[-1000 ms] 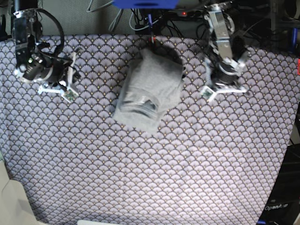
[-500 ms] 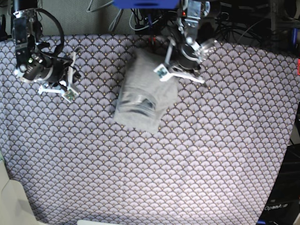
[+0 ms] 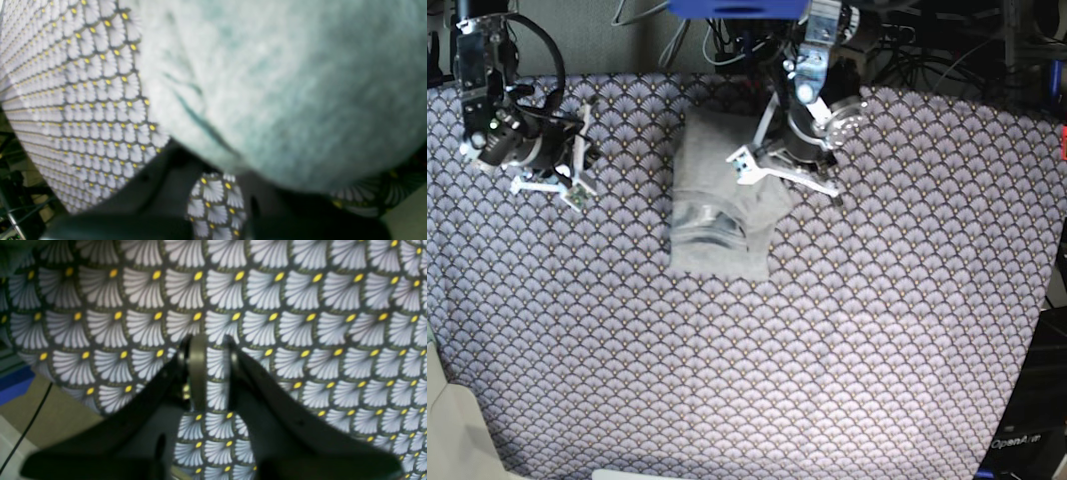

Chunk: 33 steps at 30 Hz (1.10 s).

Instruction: Fold the T-shirt properly

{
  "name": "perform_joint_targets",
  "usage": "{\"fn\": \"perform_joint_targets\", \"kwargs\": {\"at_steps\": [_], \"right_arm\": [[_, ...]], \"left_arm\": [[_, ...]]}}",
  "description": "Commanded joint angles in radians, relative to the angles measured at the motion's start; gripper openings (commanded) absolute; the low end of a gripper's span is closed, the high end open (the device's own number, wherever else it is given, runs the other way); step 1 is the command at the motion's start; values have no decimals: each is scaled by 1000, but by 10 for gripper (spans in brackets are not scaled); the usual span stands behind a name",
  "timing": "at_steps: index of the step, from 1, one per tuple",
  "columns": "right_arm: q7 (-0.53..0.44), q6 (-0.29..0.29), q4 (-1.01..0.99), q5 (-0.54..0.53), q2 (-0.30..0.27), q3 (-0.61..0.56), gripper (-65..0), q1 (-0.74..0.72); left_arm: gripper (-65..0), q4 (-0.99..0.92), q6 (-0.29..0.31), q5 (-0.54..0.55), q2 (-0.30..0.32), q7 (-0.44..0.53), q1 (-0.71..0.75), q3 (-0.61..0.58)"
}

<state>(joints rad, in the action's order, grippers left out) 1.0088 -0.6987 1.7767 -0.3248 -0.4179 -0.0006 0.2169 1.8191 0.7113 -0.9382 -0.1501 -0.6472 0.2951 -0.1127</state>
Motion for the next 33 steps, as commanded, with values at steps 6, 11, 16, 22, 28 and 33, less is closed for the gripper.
{"fn": "perform_joint_targets", "kwargs": {"at_steps": [6, 11, 16, 22, 28, 33], "right_arm": [[-12, 1, 21, -9, -16, 11, -586, -10], [-12, 1, 21, -9, -16, 77, -624, -4], [-66, 1, 58, -9, -17, 202, -650, 115], [-173, 1, 173, -9, -22, 324, -650, 345], [-301, 1, 168, -7, 20, 445, -650, 545], [-361, 1, 133, 69, 80, 520, -650, 645]], "left_arm": [[-650, 136, -13, 2, 20, 7, 11, 71], [-650, 164, -13, 5, 93, 8, 25, 196], [-650, 164, -13, 94, 99, 51, 25, 511], [-650, 161, -13, 164, 93, 80, 28, 802], [-650, 153, -13, 181, 88, 117, 151, 852], [-650, 153, -13, 164, 4, 235, 283, 818]]}}
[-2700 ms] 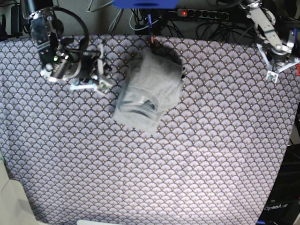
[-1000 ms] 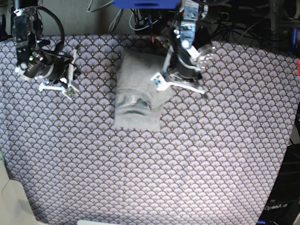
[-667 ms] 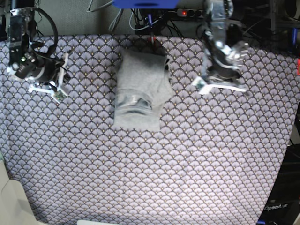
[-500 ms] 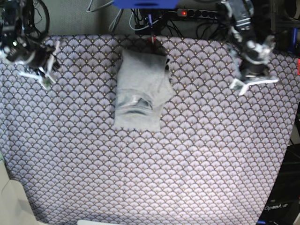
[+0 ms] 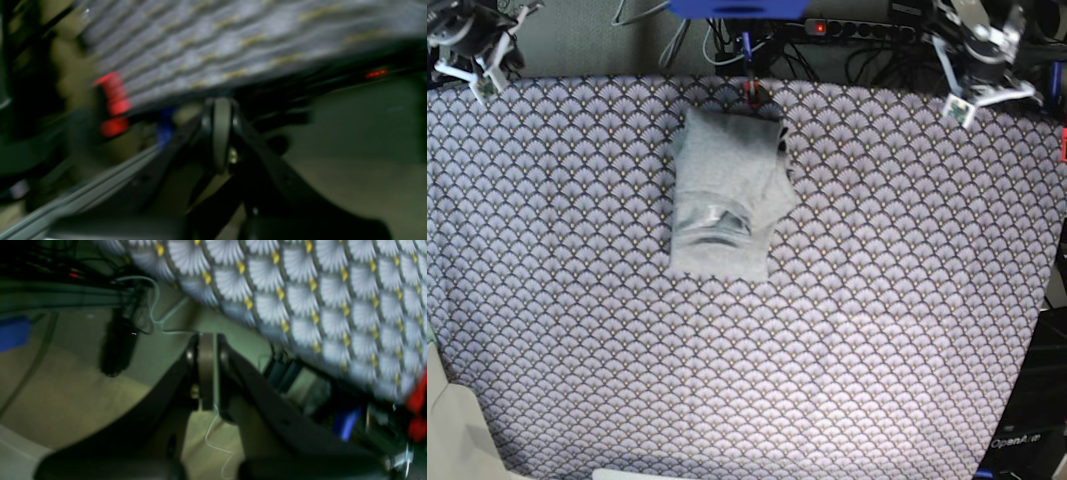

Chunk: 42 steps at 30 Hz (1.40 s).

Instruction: Fold the T-shirt properly

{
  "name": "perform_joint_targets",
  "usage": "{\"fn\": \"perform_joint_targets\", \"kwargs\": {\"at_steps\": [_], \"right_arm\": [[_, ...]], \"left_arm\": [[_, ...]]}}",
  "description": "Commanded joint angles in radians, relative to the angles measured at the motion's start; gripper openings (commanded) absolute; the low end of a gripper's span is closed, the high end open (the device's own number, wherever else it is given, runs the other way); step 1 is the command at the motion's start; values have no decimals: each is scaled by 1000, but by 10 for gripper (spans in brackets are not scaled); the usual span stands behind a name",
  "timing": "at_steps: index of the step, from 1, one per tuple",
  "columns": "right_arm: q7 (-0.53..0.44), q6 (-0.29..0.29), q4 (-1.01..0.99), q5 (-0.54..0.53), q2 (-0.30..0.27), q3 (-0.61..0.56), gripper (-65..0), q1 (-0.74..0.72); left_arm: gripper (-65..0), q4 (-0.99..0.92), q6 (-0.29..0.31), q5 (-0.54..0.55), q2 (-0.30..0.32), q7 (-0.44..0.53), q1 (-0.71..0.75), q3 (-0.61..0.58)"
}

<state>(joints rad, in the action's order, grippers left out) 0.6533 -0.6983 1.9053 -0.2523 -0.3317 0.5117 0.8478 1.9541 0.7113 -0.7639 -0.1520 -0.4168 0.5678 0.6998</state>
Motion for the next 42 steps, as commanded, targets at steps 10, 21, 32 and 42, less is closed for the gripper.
{"fn": "perform_joint_targets", "kwargs": {"at_steps": [10, 21, 32, 42], "right_arm": [[-258, 0, -269, 265, 121, 43, -650, 21], [-488, 0, -631, 267, 113, 48, -650, 1], [-732, 0, -1145, 428, 84, 44, -650, -244], [-913, 0, -1676, 621, 30, 46, -650, -559]], "left_arm": [[-650, -244, -13, -53, -5, 137, 82, 11], [-650, -505, -13, -53, -5, 138, 48, 4], [-650, -852, -13, -133, -5, 238, -75, 11], [-650, -1269, -167, -130, 4, 324, -234, 10]]}}
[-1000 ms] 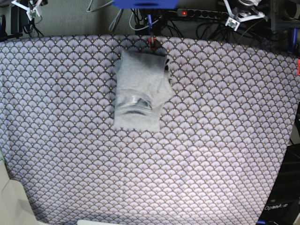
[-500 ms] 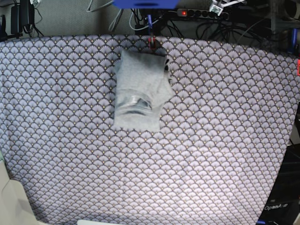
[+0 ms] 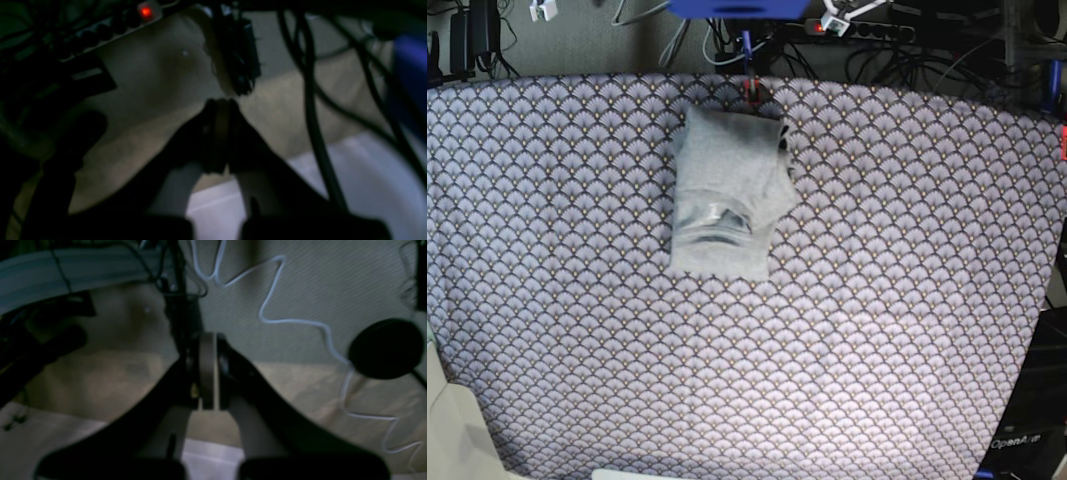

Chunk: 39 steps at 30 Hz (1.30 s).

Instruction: Fold the T-shirt properly

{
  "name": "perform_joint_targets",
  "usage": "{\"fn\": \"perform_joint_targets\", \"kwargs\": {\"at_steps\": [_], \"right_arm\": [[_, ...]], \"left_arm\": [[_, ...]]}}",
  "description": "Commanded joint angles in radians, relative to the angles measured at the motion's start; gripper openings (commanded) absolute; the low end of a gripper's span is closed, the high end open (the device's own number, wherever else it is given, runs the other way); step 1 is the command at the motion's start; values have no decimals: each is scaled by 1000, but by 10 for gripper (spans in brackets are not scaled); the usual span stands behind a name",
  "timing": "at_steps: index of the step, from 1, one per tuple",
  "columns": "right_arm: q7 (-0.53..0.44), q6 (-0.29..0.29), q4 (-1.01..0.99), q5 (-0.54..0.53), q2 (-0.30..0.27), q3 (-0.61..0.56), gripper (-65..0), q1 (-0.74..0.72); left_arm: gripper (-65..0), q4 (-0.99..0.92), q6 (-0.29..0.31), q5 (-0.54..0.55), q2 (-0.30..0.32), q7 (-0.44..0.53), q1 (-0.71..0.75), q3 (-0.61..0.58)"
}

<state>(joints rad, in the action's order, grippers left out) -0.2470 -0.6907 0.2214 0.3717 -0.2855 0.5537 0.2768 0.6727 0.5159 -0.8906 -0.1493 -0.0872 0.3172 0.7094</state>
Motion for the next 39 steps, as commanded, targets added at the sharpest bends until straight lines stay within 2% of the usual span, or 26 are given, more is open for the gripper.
{"fn": "perform_joint_targets", "kwargs": {"at_steps": [1, 3, 8, 10, 12, 15, 21, 24, 27, 29, 34, 38, 39], "right_arm": [[-28, -7, -37, 8, -22, 4, -650, -12], [-56, -7, -80, 17, -24, 4, -650, -38], [-90, -7, -83, 19, -5, -13, -650, -49], [-99, 45, -83, 19, 10, -57, -650, -52], [-97, 87, -83, 16, 19, -97, -650, -54], [-91, 157, -83, 16, 56, -134, -650, -54], [-88, 311, -84, 16, 87, -139, -650, -73], [-88, 415, -126, 16, 96, -139, -650, -89], [-90, 520, -184, 17, 102, -142, -650, -126], [-88, 532, -190, 16, 111, -140, -650, -139], [-88, 541, -192, 14, 137, -137, -635, -158], [-88, 656, -195, 19, 159, -142, -636, -162], [-88, 667, -195, 19, 159, -145, -636, -162]], "left_arm": [[-650, -51, -35, -3, 14, 5, -3, 0], [-650, -166, -122, -2, 37, 37, -40, 2], [-650, -557, -405, -2, 113, 200, -160, 39], [-650, -673, -483, -2, 155, 266, -214, 75], [-650, -673, -538, -2, 182, 300, -250, 126], [-650, -673, -572, -2, 199, 292, -269, 198], [-650, -673, -577, -2, 198, 289, -287, 221], [-650, -673, -577, -2, 196, 254, -295, 227], [-650, -673, -578, -2, 195, 263, -295, 227], [-650, -673, -584, -2, 195, 278, -295, 227], [-650, -673, -667, -9, 184, 310, -295, 220], [-650, -673, -695, -3, 182, 336, -295, 224], [-650, -673, -702, -3, 181, 338, -295, 224]]}}
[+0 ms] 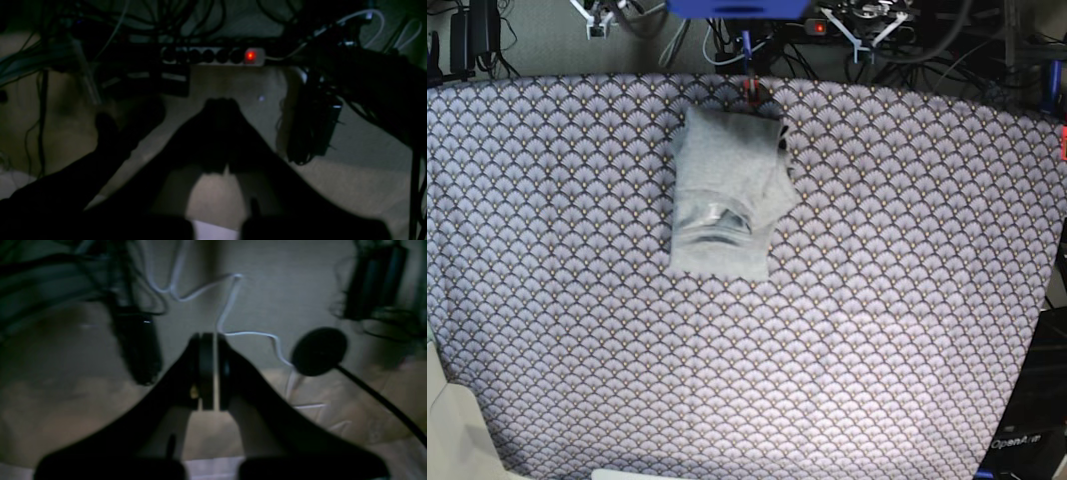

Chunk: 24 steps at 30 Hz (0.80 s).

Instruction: Fold the T-shirt properly

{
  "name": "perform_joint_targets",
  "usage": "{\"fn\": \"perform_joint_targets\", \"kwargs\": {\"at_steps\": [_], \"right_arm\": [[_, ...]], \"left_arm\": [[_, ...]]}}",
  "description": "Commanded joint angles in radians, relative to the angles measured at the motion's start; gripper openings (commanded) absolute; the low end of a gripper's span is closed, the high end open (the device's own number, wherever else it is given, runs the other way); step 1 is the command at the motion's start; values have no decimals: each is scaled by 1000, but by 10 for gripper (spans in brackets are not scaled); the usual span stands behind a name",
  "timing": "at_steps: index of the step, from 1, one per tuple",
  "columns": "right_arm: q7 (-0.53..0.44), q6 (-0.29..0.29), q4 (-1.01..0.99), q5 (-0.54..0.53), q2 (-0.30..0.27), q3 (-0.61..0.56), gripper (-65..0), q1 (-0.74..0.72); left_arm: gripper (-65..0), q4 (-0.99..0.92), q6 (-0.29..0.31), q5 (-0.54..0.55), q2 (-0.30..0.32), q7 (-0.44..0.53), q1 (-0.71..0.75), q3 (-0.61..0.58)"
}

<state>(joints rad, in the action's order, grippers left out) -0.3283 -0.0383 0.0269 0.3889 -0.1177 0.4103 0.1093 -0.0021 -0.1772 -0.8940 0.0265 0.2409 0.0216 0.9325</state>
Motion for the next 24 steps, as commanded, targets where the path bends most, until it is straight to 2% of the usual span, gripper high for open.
{"fn": "perform_joint_targets", "kwargs": {"at_steps": [1, 9, 24], "right_arm": [[-7, 15, 0, 2, -9, -9, -636, 5], [-7, 15, -2, -1, -9, -20, -637, 3], [-12, 13, 5, -1, -12, -20, -637, 3]], "left_arm": [[-650, 2, -17, 0, 3, 13, 1, 1], [-650, 2, -78, -3, -12, 15, -15, 0], [-650, 2, -78, -1, -13, 15, -28, 1]]}}
